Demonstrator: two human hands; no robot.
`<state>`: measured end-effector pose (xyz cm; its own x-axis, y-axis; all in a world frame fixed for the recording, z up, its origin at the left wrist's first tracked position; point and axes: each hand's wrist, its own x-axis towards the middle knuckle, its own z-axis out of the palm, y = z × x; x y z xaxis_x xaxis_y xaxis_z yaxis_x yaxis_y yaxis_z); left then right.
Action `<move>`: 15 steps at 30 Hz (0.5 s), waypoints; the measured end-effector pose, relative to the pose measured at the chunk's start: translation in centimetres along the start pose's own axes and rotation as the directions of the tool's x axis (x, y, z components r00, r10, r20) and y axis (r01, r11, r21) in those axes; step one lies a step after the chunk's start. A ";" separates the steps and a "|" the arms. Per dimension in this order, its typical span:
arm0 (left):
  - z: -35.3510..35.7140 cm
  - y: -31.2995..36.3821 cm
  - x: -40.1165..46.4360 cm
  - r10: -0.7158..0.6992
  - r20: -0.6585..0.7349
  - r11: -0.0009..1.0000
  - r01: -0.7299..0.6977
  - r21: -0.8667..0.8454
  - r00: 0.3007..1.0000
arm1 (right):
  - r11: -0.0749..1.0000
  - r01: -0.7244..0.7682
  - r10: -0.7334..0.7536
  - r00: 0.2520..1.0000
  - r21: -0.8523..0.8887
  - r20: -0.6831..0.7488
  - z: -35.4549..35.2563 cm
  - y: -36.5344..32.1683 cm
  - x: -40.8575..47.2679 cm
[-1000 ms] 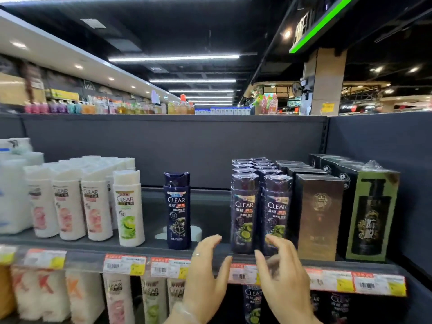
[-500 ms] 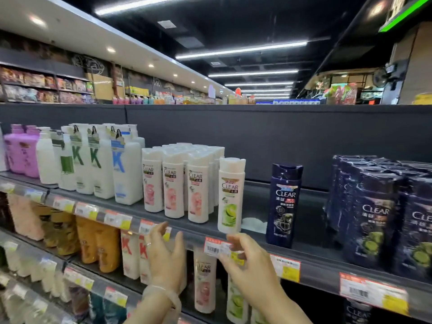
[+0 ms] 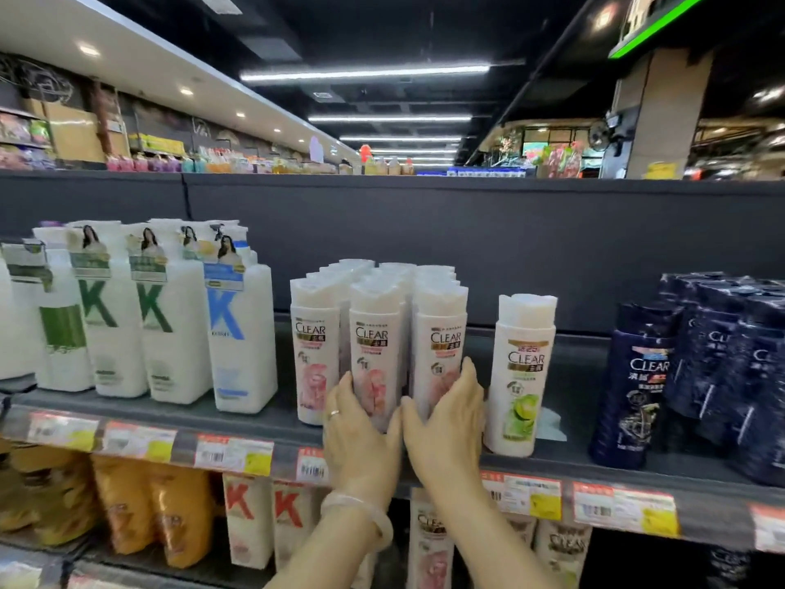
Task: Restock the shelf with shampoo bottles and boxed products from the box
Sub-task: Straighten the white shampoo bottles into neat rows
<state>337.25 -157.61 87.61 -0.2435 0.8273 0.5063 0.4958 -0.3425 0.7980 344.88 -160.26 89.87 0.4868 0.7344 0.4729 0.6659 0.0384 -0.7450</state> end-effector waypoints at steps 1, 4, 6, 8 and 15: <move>0.2 -0.1 0.1 -0.006 0.005 1.000 0.005 0.018 1.000 | 0.999 -0.013 0.013 1.000 -0.030 -0.013 0.2 0.1 0.2; 0.3 -0.5 0.4 -0.011 0.020 0.999 0.011 0.038 1.000 | 0.991 -0.064 0.060 0.997 -0.114 -0.041 0.6 0.4 0.6; 0.1 -0.7 0.5 -0.012 0.028 1.000 0.012 0.027 1.000 | 0.983 -0.069 0.061 0.997 -0.170 -0.053 0.7 0.6 0.6; -0.1 -0.8 0.6 -0.002 0.036 1.000 0.001 0.021 0.999 | 0.979 -0.066 0.054 0.996 -0.191 -0.067 0.8 0.7 0.6; -0.6 -1.1 0.4 0.028 0.038 0.999 -0.029 0.015 0.999 | 0.976 -0.039 0.015 0.993 -0.214 -0.115 1.0 1.0 0.0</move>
<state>336.08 -157.14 87.13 -0.1978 0.8333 0.5162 0.5155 -0.3595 0.7778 345.04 -159.53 88.66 0.5586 0.6517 0.5130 0.7518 -0.1365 -0.6451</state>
